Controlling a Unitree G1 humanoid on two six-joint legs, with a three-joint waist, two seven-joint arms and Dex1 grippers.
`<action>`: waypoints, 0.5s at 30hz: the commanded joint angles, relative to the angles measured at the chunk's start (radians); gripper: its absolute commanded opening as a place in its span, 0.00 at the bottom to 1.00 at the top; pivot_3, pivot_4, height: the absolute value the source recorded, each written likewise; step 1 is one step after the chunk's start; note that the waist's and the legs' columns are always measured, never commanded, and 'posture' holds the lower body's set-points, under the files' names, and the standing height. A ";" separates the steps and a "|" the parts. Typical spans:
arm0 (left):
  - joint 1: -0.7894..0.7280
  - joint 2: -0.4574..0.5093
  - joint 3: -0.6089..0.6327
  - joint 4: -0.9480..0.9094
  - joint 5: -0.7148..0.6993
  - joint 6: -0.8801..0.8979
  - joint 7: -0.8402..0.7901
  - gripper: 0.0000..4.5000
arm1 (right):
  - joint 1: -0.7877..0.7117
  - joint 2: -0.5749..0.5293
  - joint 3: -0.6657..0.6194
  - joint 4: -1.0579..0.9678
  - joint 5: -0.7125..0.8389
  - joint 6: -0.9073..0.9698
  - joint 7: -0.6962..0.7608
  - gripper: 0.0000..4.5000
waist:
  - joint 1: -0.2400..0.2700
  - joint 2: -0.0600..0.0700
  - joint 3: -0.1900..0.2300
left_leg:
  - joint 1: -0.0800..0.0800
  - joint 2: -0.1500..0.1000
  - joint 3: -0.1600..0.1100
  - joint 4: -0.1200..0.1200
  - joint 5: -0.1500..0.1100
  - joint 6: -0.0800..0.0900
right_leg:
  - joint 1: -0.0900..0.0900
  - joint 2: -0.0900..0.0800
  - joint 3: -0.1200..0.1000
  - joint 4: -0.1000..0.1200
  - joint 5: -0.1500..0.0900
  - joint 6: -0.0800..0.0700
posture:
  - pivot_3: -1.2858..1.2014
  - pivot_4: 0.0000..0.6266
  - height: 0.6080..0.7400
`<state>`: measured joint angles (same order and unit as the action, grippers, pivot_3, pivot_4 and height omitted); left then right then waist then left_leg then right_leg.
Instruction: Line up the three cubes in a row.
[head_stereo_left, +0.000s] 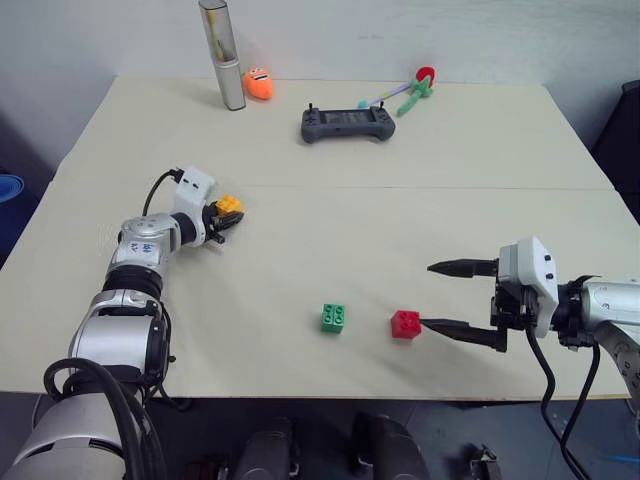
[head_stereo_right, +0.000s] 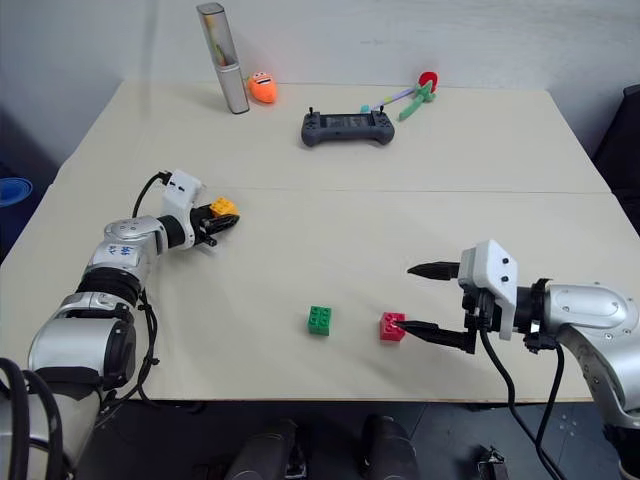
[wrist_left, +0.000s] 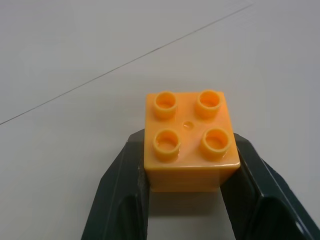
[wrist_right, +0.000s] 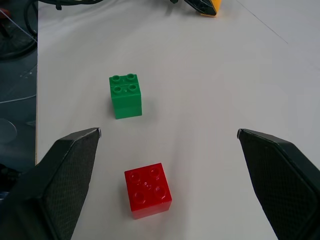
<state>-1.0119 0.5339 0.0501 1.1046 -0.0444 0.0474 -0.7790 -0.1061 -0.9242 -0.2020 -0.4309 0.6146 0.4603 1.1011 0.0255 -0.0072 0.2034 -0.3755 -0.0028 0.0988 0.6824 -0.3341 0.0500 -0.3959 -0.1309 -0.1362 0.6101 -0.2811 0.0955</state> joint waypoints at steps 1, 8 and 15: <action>0.096 0.043 -0.043 -0.298 -0.096 0.055 -0.328 0.34 | 0.037 -0.028 -0.043 -0.045 0.027 -0.005 0.042 1.00 | -0.001 0.000 0.000 | 0.000 0.000 0.000 0.000 0.000 0.000 | 0.000 0.000 0.000 0.000 0.000 0.000 | 0.52 0.24 1.00; 0.396 0.190 -0.176 -0.896 -0.157 0.160 -0.626 0.34 | 0.116 -0.076 -0.082 -0.042 0.022 -0.016 0.116 1.00 | -0.008 0.000 0.000 | 0.000 0.001 -0.001 0.000 0.000 -0.001 | 0.001 -0.001 0.005 -0.001 0.000 0.000 | 0.52 0.24 1.00; 0.448 0.194 -0.232 -0.950 -0.113 0.089 -0.627 0.34 | 0.141 -0.073 -0.085 -0.060 0.019 -0.014 0.121 1.00 | 0.004 0.000 0.000 | 0.001 0.001 -0.004 0.001 0.000 -0.001 | 0.002 -0.004 0.005 -0.004 0.000 -0.001 | 0.52 0.24 1.00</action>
<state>-0.5685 0.7256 -0.1753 0.1698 -0.1686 0.1655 -1.4093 0.0294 -0.9840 -0.2513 -0.4562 0.6224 0.4583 1.2135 0.0296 -0.0070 0.2033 -0.3744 -0.0021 0.0946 0.6829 -0.3340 0.0487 -0.3939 -0.1347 -0.1313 0.6066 -0.2815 0.0946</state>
